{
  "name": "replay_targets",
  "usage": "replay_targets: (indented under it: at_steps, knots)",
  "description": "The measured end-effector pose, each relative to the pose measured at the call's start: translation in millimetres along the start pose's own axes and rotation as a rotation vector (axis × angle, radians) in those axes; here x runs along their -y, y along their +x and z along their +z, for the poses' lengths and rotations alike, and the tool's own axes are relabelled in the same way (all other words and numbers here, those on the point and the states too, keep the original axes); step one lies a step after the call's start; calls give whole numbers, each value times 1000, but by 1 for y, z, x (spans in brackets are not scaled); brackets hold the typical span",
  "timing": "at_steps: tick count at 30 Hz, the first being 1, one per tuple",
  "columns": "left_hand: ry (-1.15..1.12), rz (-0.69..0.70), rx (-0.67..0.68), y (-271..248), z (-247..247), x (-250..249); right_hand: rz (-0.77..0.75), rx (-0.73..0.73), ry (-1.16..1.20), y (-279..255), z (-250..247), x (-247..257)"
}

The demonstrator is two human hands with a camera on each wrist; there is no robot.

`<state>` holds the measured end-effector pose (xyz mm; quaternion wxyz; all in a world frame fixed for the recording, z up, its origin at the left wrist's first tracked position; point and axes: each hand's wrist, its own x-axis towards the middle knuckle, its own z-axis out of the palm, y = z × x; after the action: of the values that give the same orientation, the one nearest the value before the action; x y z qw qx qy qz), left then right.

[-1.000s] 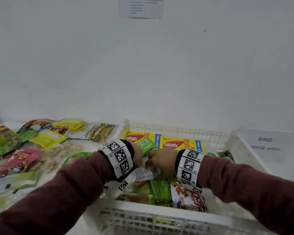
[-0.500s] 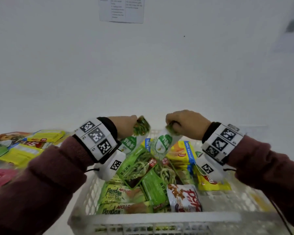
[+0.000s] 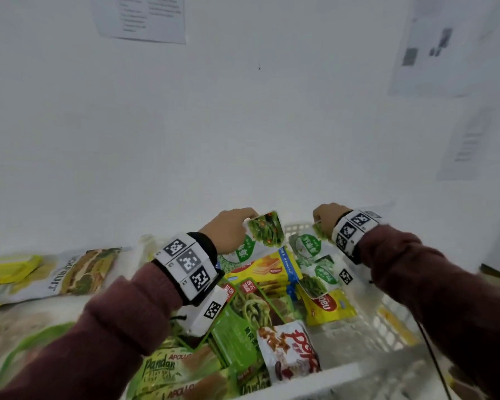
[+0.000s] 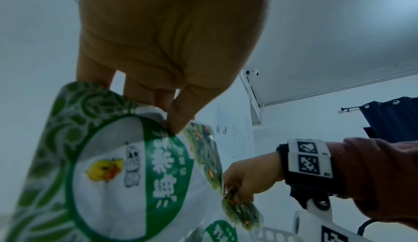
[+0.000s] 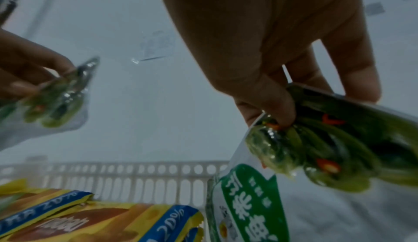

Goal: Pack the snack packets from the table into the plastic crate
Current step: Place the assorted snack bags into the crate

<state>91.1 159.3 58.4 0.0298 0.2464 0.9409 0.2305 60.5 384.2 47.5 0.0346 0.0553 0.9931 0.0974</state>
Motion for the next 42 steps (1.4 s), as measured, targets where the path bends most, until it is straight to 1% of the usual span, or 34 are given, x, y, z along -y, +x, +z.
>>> replay_targets:
  at_steps: [3,6,8,11,13,15,18,20,22,28,32,36,39,42]
  knots:
    - [-14,-3,6,5,4,-1,-12,28,18,17,7,5]
    - [-34,-15,7,10,8,3,4,29,-69,25,18,8]
    - [-37,-23,5,12,8,4,26,6,-145,26,24,12]
    - [-7,-45,3,14,8,4,49,-84,-211,30,32,17]
    - [16,-51,4,15,8,5,28,-148,-201,28,32,18]
    - [12,-40,-1,17,8,6,15,-158,-133,24,33,19]
    - [9,-27,2,20,9,8,-12,-64,-39,21,41,21]
    - [19,-20,9,23,10,7,-30,32,-14,24,49,24]
    - [11,-11,13,26,11,7,-51,97,-5,27,56,25]
    - [31,-4,89,31,14,0,-69,166,-62,45,77,21]
    - [96,-9,128,35,14,-16,-141,155,-91,37,51,15]
    - [158,43,166,44,22,-39,-166,145,-29,32,1,2]
    - [217,81,224,54,39,-57,-199,127,-21,17,-33,-21]
    - [247,85,275,65,64,-69,-179,140,-20,5,-46,-44]
